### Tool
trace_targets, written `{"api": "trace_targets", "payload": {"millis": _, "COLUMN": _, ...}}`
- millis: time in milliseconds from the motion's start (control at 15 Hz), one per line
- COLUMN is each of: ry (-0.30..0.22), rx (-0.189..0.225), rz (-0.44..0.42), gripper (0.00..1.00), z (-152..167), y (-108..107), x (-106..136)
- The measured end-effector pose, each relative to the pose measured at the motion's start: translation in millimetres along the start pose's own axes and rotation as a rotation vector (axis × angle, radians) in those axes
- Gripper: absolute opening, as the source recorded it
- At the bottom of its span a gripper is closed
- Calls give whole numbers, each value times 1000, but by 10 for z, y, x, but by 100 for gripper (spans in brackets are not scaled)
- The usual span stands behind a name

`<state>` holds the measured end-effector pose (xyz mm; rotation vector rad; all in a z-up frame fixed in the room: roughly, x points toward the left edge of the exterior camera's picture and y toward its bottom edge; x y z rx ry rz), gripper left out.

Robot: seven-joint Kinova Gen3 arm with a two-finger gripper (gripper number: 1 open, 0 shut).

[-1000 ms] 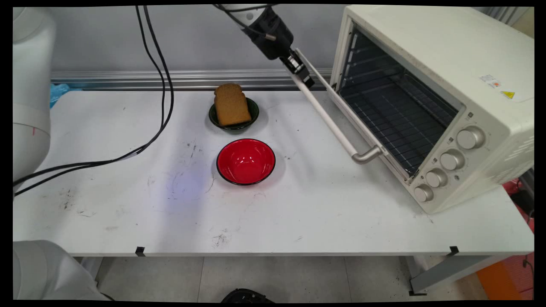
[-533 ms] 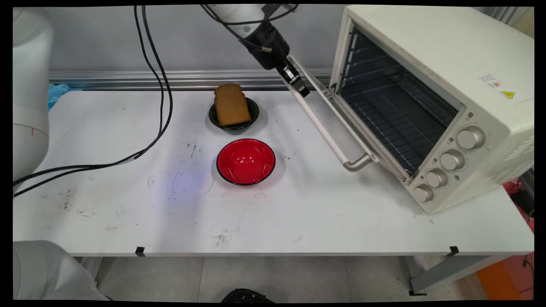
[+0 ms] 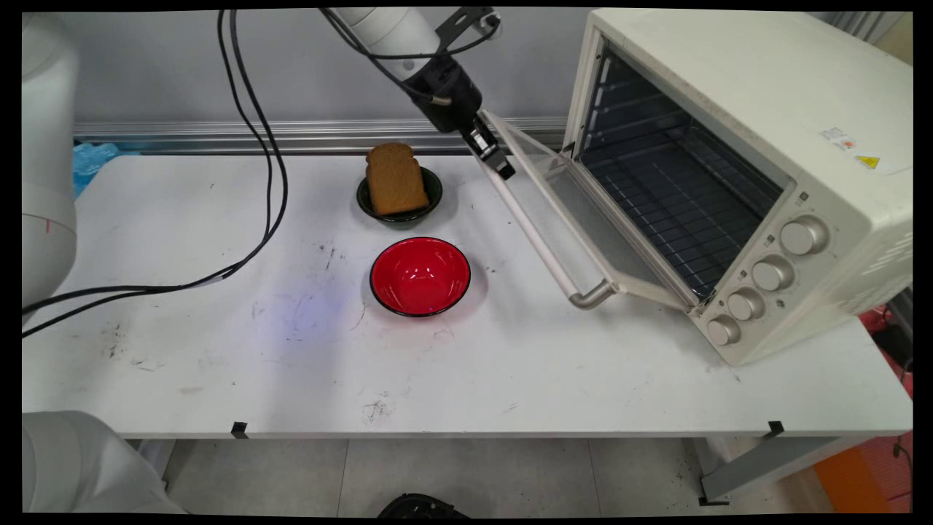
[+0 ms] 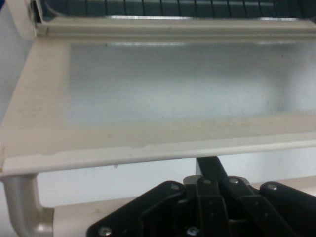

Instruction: Open the oven

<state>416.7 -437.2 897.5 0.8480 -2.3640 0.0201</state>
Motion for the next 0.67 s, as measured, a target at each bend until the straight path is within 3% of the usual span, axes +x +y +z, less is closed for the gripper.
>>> {"api": "trace_targets", "payload": {"millis": 667, "ry": -49, "rx": 5, "rz": 15, "gripper": 0, "z": -30, "y": 83, "x": -373}}
